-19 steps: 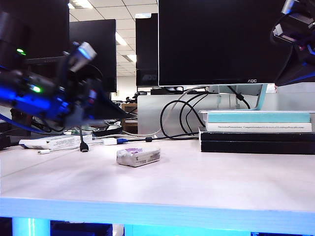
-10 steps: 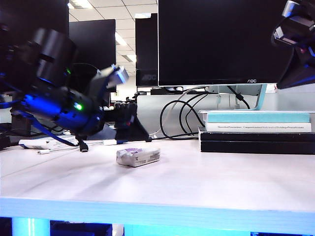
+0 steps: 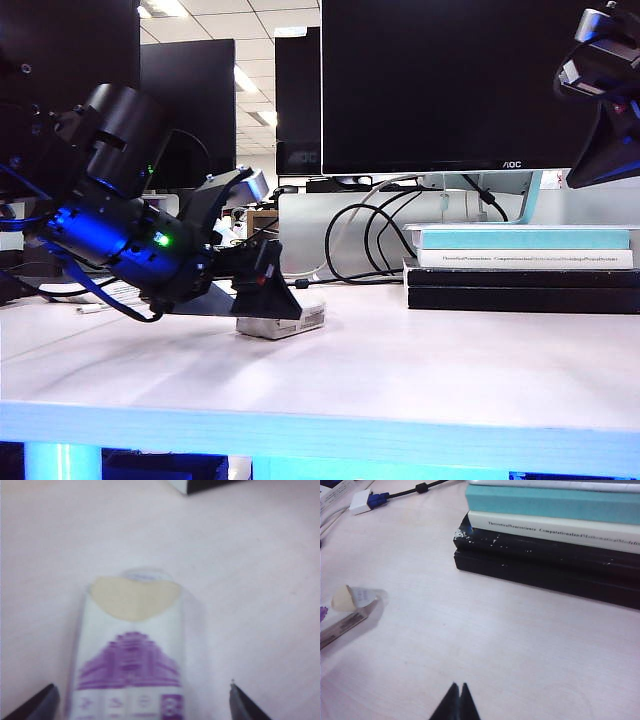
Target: Pick up a packet of tissues from the table with the left hand, then take a tissue from it with the right hand.
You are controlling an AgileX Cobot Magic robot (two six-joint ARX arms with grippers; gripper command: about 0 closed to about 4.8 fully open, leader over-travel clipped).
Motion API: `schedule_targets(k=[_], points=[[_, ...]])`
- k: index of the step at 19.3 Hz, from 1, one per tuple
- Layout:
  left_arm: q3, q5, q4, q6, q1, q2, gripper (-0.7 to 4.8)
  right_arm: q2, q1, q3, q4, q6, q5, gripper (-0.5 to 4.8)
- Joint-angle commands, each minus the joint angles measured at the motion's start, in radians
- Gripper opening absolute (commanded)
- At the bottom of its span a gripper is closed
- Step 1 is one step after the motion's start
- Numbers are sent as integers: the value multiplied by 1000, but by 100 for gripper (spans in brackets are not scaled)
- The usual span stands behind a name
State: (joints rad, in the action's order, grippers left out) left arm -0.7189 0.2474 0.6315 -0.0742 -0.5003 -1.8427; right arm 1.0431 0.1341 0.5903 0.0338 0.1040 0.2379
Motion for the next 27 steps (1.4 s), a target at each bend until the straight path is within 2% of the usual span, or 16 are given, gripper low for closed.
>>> schedule_targets(k=[1,4,12,13,14,16,18,21,23,25,27], points=[[-6,-1,21,6,-2,-12,479,-2,2,5,-32,-4,0,-1],[-32,0,19,50,-2,-61,479,-2,2,5,-47,-4,0,-1],[-53,1,18,48,-3,-95,472,-2,2,5,-46,-11,-15,-1],[-53,0,18,48,-5,-96,431,-2,2,5,-46,-11,-20,-1],[-53,1,16,43,-8,-100,324,-2,2,5,-46,-11,-23,-1],[-53,2,2,21,-8,-101,216,-2,2,5,-45,-11,-23,-1],[-53,6,-10,18,-8,-101,179,-2,2,5,-45,-11,-23,-1],[-60,117,-18,-3,-8,-93,179,-2,2,5,-44,-11,-22,-1],[-81,188,-70,-27,-10,-70,179,-2,2,5,-31,-10,-12,-1],[-108,268,-142,-88,-10,-31,183,-2,2,5,-5,4,39,-1],[-142,352,-230,-159,-10,18,183,-2,2,6,14,14,148,-1]])
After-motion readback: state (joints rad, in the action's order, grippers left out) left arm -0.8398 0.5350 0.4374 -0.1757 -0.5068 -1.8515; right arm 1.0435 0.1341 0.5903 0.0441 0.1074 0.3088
